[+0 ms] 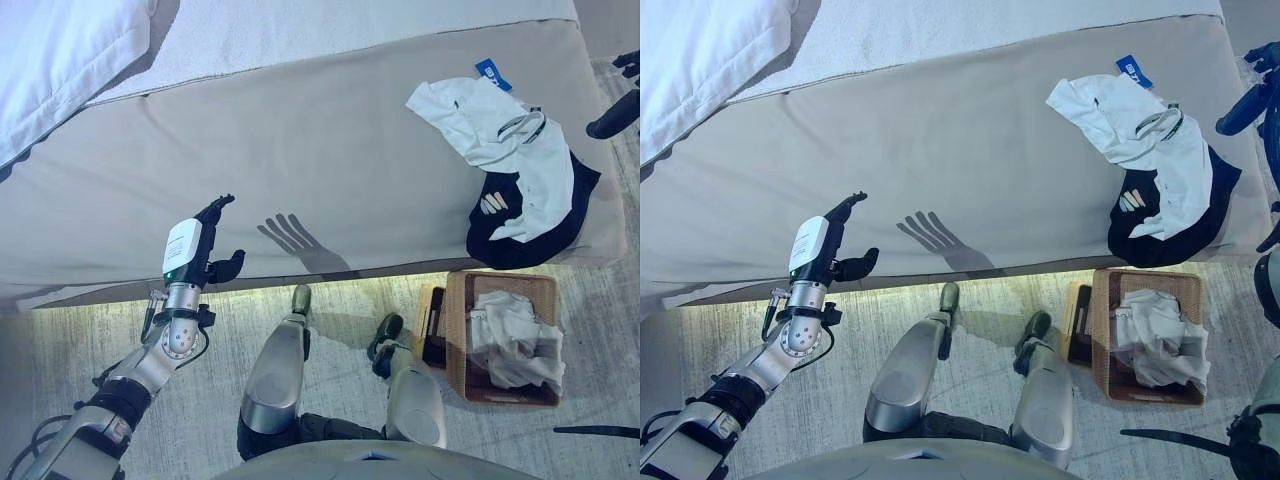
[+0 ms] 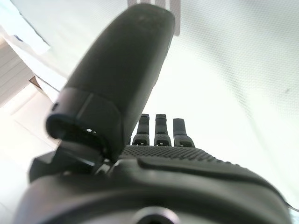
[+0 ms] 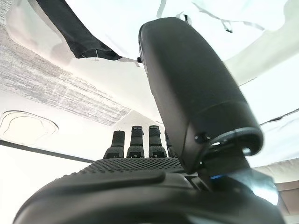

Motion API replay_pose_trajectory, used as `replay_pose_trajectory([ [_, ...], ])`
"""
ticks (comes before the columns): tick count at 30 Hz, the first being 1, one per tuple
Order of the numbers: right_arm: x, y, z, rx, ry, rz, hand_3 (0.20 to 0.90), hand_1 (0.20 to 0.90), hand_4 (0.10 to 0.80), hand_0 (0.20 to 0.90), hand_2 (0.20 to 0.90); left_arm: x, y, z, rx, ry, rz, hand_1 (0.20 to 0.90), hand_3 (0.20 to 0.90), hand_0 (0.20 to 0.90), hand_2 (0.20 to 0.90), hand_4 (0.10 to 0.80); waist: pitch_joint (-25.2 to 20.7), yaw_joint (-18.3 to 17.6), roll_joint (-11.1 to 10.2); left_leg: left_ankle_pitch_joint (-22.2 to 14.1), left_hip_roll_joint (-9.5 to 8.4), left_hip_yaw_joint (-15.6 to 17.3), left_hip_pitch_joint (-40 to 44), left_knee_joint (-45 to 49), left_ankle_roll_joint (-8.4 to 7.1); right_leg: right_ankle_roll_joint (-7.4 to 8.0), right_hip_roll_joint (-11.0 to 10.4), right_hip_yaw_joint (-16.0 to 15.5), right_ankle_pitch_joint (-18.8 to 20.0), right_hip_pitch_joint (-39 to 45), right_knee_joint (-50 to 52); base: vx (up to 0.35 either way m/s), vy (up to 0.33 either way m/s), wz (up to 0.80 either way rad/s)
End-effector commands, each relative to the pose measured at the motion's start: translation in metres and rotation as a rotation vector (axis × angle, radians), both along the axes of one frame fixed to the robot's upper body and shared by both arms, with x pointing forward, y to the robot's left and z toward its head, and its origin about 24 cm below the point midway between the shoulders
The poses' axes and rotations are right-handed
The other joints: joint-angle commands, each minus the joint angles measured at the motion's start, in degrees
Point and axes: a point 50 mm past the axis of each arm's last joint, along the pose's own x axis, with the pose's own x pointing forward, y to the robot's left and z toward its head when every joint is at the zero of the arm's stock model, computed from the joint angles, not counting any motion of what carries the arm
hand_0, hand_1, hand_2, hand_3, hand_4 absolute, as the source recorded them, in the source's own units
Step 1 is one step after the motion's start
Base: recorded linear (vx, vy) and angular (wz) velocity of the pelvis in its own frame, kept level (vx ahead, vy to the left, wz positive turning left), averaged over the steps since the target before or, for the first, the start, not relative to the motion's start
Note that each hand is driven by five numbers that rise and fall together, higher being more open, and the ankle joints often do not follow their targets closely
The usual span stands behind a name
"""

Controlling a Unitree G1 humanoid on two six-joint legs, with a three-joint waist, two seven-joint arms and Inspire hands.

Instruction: Pick up the clothes from the bed and place them into the basket

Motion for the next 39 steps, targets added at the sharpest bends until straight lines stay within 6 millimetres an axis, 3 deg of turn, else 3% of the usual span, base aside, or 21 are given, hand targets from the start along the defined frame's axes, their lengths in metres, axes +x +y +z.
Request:
replay_pose_trajectory([
  [1, -0.01, 0.005, 0.044, -0.146, -0.182, -0.008, 0.9, 0.9, 0.8, 0.9, 0.9, -0.006, 0.002, 0.012, -0.069, -0.091, -0.011, 0.9, 0.9, 0.9, 0.9, 0.8, -5.0, -0.4, -1.2, -1.3, 0.71, -1.5, -3.1, 2.1, -0.92, -1.92, 2.9, -1.1, -3.2, -0.1, 3.4, 0.0, 0.0, 0.0],
  [6, -0.004, 0.013, 0.04, -0.146, -0.166, 0.027, 0.9, 0.9, 0.8, 0.9, 0.9, -0.002, -0.004, 0.015, -0.078, -0.112, -0.024, 0.9, 0.9, 0.9, 0.9, 0.8, -4.2, -0.3, -0.8, -1.4, 0.42, -1.8, -4.6, 3.3, -0.89, -2.24, 2.8, -1.2, -3.7, -1.4, 5.0, 0.0, 0.0, 0.0],
  [15, 0.011, 0.029, 0.027, -0.127, -0.213, 0.049, 0.9, 0.9, 0.8, 0.9, 0.9, -0.003, -0.01, 0.022, -0.09, -0.152, -0.044, 0.9, 0.9, 0.9, 0.9, 0.8, -2.5, 1.1, 2.5, -1.5, -0.93, -3.1, -12.9, 8.5, -0.1, -3.59, 1.1, -1.7, -5.8, -10.5, 13.5, -0.035, -0.008, 0.02],
  [17, 0.015, 0.033, 0.023, -0.092, -0.241, 0.052, 0.9, 0.9, 0.8, 0.9, 0.9, -0.006, -0.011, 0.019, -0.085, -0.152, -0.049, 0.9, 0.9, 0.9, 0.9, 0.8, -2.5, 1.6, 3.1, -3.7, -1.5, -3.3, -15.0, 11.0, -0.21, -3.44, 0.6, -1.1, -8.4, -12.8, 17.1, 0.028, -0.02, 0.1],
  [23, 0.022, 0.04, 0.017, -0.101, -0.229, 0.05, 0.9, 0.9, 0.8, 0.9, 0.9, -0.012, -0.012, 0.025, -0.099, -0.183, -0.052, 0.9, 0.9, 0.9, 0.9, 0.8, -2.5, 2.7, 5.5, -5.4, -2.49, -2.7, -22.9, 16.7, 0.43, -4.59, -0.4, -1.0, -10.7, -20.5, 24.1, -0.038, -0.003, 0.1],
  [30, 0.021, 0.037, 0.016, -0.121, -0.244, -0.014, 0.9, 0.9, 0.8, 0.9, 0.9, -0.017, -0.015, 0.036, -0.118, -0.251, -0.079, 0.9, 0.9, 0.9, 0.9, 0.8, -2.5, 3.9, 7.8, -7.7, -3.47, -2.8, -31.5, 23.6, 1.71, -5.32, -1.1, -0.1, -12.7, -29.2, 31.7, -0.044, -0.02, 0.09],
  [38, 0.006, 0.016, 0.032, -0.201, -0.266, -0.162, 0.9, 0.9, 0.8, 0.9, 0.9, -0.019, -0.017, 0.052, -0.133, -0.313, -0.089, 0.9, 0.9, 0.9, 0.9, 0.8, -2.5, 5.2, 10.0, -9.6, -4.6, -2.9, -40.0, 31.1, 3.16, -6.08, -1.9, 0.2, -14.7, -37.9, 38.8, -0.055, -0.035, 0.03],
  [39, 0.004, 0.014, 0.033, -0.207, -0.266, -0.168, 0.521, 0.575, 0.421, 0.575, 0.575, -0.02, -0.016, 0.051, -0.129, -0.308, -0.09, 0.9, 0.9, 0.9, 0.9, 0.8, -2.5, 5.2, 10.1, -9.8, -4.54, -2.8, -40.6, 31.8, 3.42, -6.14, -1.8, 0.4, -14.8, -38.6, 39.4, -0.032, -0.044, 0.02],
])
